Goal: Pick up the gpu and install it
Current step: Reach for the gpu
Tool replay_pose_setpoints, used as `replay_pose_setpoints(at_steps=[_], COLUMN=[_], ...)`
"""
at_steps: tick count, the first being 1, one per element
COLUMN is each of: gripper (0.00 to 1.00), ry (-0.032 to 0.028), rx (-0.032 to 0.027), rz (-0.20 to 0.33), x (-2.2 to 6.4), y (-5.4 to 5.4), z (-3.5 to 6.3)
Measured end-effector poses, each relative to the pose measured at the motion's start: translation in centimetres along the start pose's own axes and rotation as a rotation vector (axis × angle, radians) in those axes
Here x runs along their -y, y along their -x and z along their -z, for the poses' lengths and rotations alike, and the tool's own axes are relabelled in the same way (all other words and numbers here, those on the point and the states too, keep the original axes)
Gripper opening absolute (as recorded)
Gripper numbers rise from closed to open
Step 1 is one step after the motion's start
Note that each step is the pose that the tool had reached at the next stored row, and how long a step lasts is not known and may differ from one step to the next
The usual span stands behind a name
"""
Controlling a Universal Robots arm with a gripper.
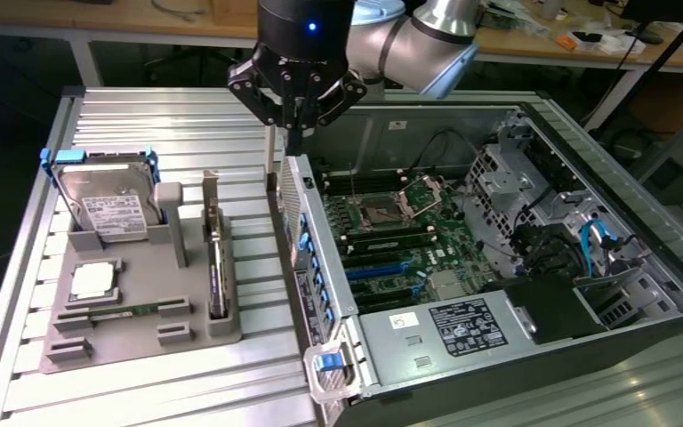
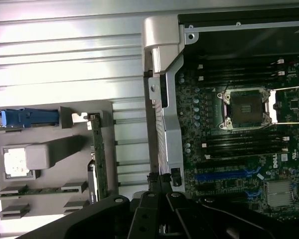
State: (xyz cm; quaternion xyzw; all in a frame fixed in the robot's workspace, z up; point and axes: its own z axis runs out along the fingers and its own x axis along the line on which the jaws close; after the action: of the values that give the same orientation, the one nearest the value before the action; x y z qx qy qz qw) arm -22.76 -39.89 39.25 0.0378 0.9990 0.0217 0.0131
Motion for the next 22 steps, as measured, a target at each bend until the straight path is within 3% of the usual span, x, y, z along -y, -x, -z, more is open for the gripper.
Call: replay_pose_setpoints(at_steps=[22], gripper=[0.11], ry=[0.0], rx=[0.0001], rz=[0.0], x=[0.18], y=[-2.3], z=[0.03])
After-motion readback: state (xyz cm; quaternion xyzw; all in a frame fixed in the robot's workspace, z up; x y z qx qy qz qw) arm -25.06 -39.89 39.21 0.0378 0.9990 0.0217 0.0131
